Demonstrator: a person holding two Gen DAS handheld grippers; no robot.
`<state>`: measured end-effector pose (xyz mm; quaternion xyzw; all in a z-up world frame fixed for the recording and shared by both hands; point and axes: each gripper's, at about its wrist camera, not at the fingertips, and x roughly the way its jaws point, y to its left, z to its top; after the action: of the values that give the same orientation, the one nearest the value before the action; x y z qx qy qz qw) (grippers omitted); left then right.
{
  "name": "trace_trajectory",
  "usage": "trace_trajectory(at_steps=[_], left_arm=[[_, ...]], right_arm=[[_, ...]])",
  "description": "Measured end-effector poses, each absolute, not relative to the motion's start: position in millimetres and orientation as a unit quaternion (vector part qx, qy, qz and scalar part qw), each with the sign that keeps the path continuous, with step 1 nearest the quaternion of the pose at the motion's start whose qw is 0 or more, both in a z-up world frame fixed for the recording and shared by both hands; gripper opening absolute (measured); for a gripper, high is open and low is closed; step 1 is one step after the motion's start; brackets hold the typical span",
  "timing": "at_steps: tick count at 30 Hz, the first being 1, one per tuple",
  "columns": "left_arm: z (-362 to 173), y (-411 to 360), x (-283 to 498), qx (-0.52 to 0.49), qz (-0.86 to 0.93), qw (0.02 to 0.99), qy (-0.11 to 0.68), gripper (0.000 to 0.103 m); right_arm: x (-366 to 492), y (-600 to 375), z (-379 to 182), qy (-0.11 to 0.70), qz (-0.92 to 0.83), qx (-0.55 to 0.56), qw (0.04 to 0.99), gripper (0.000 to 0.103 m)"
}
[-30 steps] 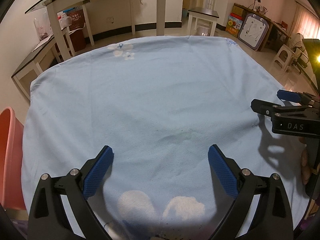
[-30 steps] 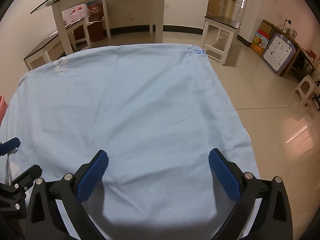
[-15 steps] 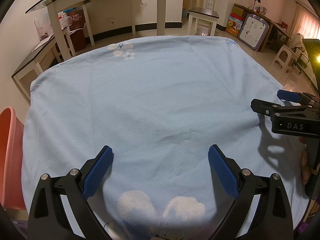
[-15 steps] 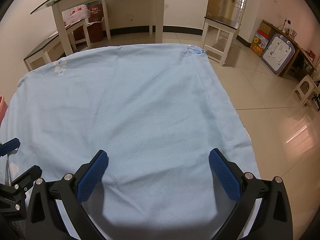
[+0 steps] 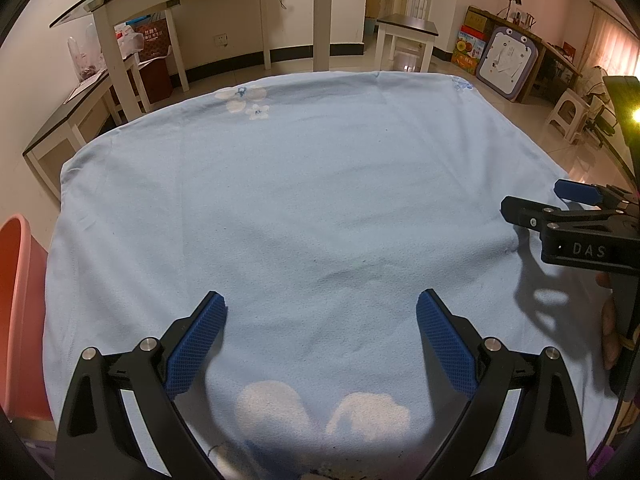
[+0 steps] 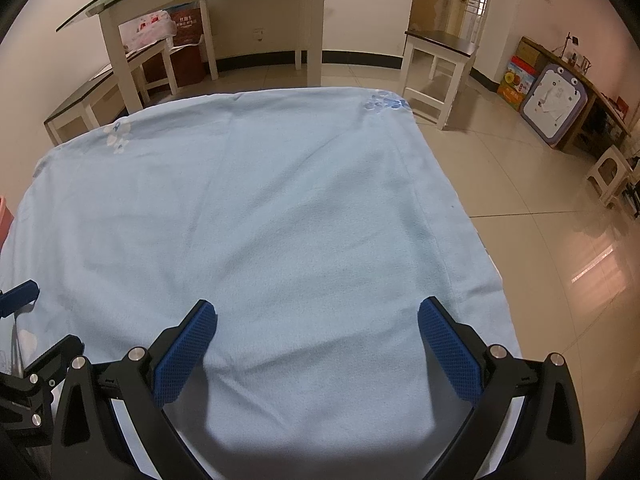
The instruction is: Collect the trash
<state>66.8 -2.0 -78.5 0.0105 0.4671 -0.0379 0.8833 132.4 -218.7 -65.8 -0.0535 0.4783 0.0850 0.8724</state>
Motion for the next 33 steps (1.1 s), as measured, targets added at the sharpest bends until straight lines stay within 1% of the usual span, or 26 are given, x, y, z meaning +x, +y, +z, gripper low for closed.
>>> trace_trajectory(at_steps=[33], left_arm=[[-78.7, 0.2, 65.5, 0.011, -0.038, 0.883, 0.467, 0.097]], right_arm=[[133.6, -219.7, -65.3, 0.478, 0.084, -0.053, 0.873, 0.1]])
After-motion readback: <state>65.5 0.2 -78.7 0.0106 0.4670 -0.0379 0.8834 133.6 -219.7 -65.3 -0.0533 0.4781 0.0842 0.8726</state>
